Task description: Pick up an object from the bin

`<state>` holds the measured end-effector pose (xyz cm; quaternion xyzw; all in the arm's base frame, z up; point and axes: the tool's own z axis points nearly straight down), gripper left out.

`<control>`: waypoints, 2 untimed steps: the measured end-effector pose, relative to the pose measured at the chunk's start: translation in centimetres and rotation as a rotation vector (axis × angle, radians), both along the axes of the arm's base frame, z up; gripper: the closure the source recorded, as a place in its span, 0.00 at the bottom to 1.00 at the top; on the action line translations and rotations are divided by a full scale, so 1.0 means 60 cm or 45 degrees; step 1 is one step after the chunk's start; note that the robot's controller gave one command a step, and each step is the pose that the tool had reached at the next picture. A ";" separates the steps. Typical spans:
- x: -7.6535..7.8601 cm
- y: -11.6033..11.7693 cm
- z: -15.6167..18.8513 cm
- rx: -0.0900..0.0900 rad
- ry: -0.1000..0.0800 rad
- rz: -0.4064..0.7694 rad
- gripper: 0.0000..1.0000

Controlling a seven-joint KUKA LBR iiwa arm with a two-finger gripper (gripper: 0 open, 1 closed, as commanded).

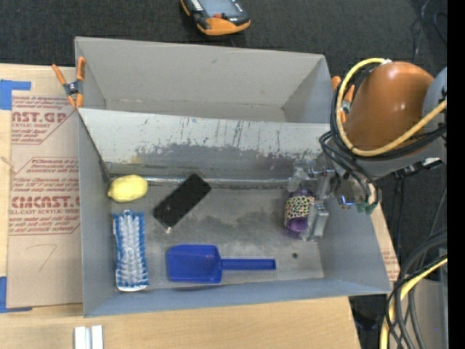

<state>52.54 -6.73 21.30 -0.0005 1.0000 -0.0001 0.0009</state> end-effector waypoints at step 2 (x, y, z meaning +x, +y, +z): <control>0.001 0.008 -0.015 0.000 -0.001 0.046 0.00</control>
Offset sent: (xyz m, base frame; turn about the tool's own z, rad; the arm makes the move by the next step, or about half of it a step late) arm 0.0001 0.0063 -0.0119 -0.0485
